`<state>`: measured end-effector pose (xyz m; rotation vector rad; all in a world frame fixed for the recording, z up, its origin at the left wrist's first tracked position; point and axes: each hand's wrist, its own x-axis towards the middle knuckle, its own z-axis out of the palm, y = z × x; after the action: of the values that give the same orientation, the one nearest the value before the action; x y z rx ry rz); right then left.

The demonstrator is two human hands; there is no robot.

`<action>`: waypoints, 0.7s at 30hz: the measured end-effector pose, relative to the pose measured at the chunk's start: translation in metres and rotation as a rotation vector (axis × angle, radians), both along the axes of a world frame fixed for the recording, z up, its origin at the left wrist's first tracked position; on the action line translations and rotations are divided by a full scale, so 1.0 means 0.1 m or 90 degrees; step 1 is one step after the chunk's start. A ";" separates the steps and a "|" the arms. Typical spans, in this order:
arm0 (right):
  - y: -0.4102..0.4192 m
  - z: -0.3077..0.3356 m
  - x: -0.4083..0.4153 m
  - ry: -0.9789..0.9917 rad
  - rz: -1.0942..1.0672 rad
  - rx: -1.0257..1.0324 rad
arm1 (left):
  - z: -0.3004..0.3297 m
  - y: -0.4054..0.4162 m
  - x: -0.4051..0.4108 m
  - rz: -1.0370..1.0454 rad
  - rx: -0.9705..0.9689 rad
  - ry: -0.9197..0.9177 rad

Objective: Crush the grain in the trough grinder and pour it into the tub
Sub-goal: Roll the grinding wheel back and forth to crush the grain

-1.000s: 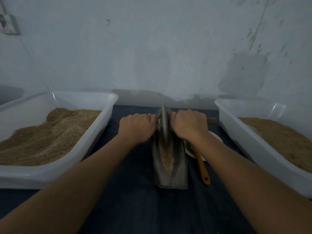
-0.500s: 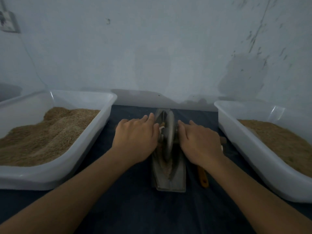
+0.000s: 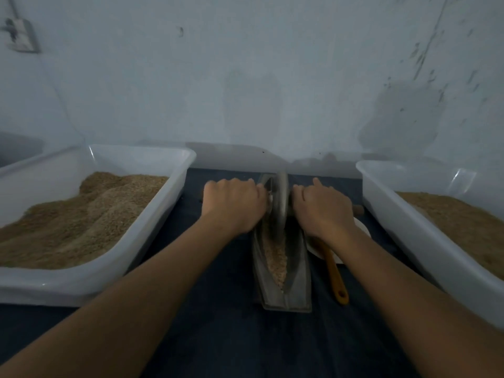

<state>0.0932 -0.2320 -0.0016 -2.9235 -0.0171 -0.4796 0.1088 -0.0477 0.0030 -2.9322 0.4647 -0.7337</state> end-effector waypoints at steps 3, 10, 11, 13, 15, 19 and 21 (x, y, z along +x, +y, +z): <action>0.03 -0.06 -0.24 -0.101 0.061 -0.041 | -0.16 0.16 -0.35 -0.017 0.020 -0.048; 0.03 -0.10 -0.54 -0.152 0.119 -0.041 | -0.29 0.23 -0.81 -0.004 -0.106 -0.080; 0.03 -0.11 -0.53 -0.151 0.118 -0.031 | -0.28 0.22 -0.77 -0.002 -0.086 -0.082; 0.03 -0.09 -0.46 -0.137 0.112 -0.022 | -0.24 0.21 -0.61 0.000 -0.008 -0.082; 0.02 -0.06 -0.30 -0.096 0.097 -0.018 | -0.21 0.19 -0.41 -0.007 0.055 -0.081; 0.06 0.03 0.11 -0.066 -0.005 -0.042 | -0.12 0.11 0.03 0.001 0.040 -0.051; 0.06 0.06 0.27 -0.059 -0.038 -0.043 | -0.06 0.05 0.25 0.005 -0.017 -0.018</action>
<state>0.1200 -0.2259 0.0044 -2.9722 0.0416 -0.6352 0.1334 -0.0422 -0.0026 -2.9421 0.4451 -0.7847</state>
